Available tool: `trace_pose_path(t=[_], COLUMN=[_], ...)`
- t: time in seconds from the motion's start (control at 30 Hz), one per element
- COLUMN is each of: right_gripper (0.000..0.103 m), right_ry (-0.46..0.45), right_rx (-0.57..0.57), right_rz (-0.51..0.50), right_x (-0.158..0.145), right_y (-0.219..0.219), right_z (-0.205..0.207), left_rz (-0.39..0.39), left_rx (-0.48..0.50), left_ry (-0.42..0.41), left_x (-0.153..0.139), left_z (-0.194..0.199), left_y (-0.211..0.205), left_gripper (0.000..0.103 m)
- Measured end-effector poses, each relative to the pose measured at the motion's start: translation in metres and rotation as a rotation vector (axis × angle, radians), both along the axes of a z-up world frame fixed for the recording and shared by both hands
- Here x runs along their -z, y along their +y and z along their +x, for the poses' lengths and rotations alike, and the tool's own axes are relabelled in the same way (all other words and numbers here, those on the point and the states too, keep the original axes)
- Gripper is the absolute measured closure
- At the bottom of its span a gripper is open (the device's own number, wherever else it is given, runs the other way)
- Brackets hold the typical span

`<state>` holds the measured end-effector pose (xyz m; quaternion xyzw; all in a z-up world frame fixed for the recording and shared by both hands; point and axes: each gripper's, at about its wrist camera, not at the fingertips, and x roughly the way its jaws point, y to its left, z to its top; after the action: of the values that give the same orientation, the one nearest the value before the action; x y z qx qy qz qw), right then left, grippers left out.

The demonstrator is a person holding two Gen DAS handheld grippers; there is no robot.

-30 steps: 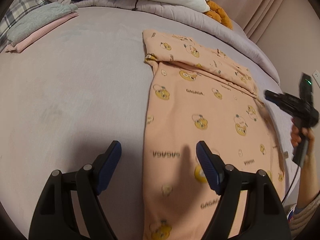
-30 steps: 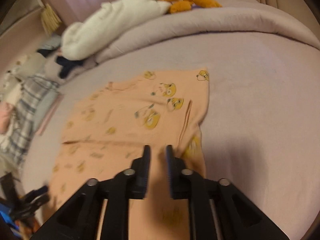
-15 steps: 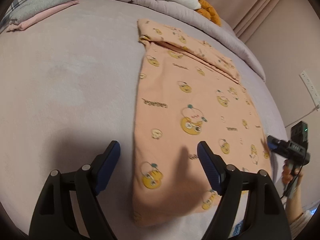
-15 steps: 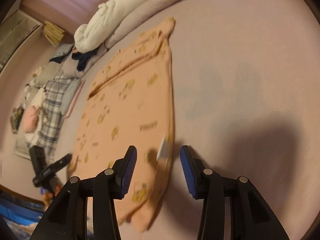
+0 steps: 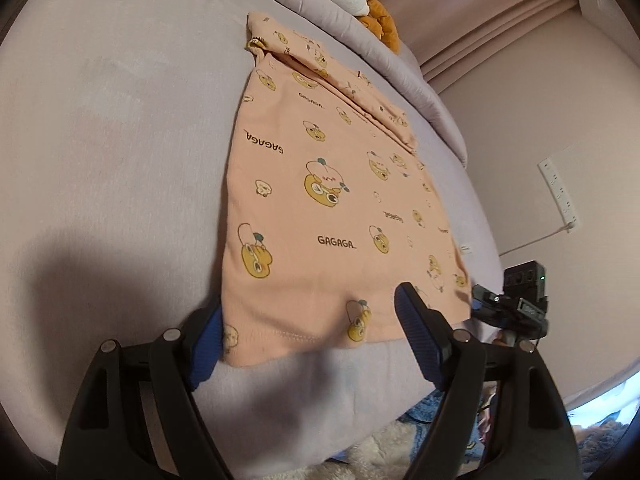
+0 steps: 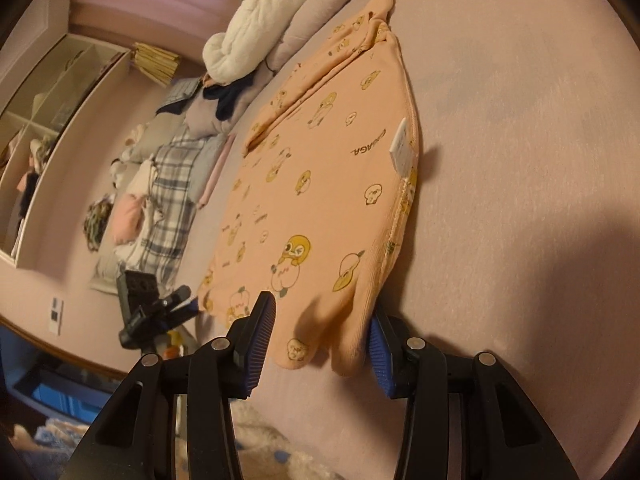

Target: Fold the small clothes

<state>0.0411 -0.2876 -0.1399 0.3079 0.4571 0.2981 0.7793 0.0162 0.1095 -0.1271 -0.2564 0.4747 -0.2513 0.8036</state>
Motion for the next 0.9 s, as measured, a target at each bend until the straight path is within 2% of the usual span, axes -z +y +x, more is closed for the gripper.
trace_pose_path(t=[0.3, 0.4, 0.47, 0.53, 0.57, 0.63, 0.7, 0.77, 0.9], right_gripper=[0.058, 0.058, 0.058, 0.059, 0.063, 0.069, 0.083, 0.092, 0.093], right_ry=[0.021, 0.012, 0.007, 0.0, -0.004, -0.007, -0.014, -0.029, -0.115], right_rx=[0.044, 0.038, 0.021, 0.006, 0.002, -0.003, -0.002, 0.0, 0.006], right_rz=[0.035, 0.013, -0.004, -0.018, -0.037, -0.059, -0.081, -0.101, -0.032], right_x=[0.004, 0.002, 0.001, 0.0, 0.0, 0.001, 0.001, 0.0, -0.015], right_y=[0.001, 0.003, 0.005, 0.006, 0.007, 0.008, 0.01, 0.012, 0.01], right_z=[0.016, 0.016, 0.012, 0.007, 0.004, 0.002, 0.001, 0.001, -0.001], left_rz=[-0.107, -0.074, -0.027, -0.038, -0.049, -0.084, -0.12, -0.159, -0.295], left_rx=[-0.026, 0.005, 0.019, 0.012, -0.001, -0.031, -0.051, -0.058, -0.037], left_ry=[0.036, 0.03, 0.034, 0.045, 0.06, 0.105, 0.122, 0.114, 0.06], left_x=[0.001, 0.0, 0.001, 0.004, 0.006, 0.012, 0.015, 0.012, -0.003], left_z=[0.027, 0.021, 0.015, 0.012, 0.013, 0.018, 0.022, 0.025, 0.031], left_y=[-0.003, -0.012, -0.014, -0.01, -0.006, 0.001, 0.006, 0.009, 0.009], left_gripper=[0.025, 0.042, 0.061, 0.072, 0.082, 0.095, 0.097, 0.099, 0.1])
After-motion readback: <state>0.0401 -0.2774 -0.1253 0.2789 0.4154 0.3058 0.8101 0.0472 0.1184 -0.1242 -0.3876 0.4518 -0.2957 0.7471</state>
